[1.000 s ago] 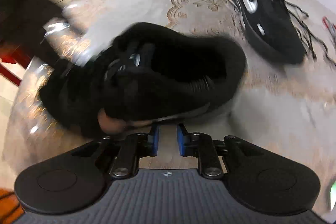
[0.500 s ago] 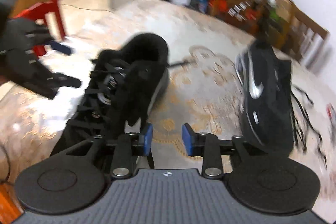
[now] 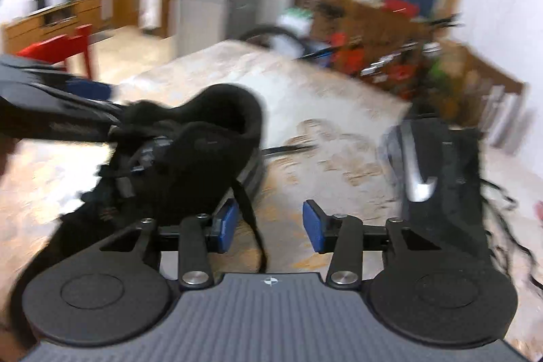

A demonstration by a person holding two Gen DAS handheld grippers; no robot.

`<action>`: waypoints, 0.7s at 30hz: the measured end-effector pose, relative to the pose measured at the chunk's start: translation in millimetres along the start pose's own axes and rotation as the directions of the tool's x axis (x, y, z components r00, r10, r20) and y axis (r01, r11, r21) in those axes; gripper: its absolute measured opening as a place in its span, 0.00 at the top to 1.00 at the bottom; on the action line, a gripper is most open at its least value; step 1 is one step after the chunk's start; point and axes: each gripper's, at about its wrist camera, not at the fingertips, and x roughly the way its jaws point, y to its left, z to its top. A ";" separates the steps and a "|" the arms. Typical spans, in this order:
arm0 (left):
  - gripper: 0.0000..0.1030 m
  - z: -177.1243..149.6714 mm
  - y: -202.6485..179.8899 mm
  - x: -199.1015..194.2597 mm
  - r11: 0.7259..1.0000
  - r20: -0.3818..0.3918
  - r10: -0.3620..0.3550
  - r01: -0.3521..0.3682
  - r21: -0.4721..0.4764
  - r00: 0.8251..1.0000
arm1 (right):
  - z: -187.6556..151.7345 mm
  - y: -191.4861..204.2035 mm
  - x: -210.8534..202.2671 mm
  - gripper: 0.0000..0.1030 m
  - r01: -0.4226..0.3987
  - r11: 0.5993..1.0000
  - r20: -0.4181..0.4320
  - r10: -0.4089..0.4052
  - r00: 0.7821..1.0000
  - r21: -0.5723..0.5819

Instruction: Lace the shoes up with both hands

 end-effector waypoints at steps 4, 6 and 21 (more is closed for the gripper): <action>0.53 22.1 -5.5 -10.5 0.999 0.091 -0.038 0.038 0.006 0.995 | 11.5 -7.2 -6.4 0.58 -0.006 0.990 0.079 -0.006 0.997 0.142; 0.52 34.6 -5.3 -17.8 0.998 0.146 -0.063 0.062 0.010 0.987 | 25.9 -13.2 -8.5 0.59 -0.043 0.982 0.113 0.022 0.993 0.183; 0.43 41.6 65.4 -38.9 0.987 0.021 -0.065 0.067 -0.147 0.998 | 97.2 -7.8 -5.8 0.58 -0.491 0.858 -0.007 0.498 0.867 0.153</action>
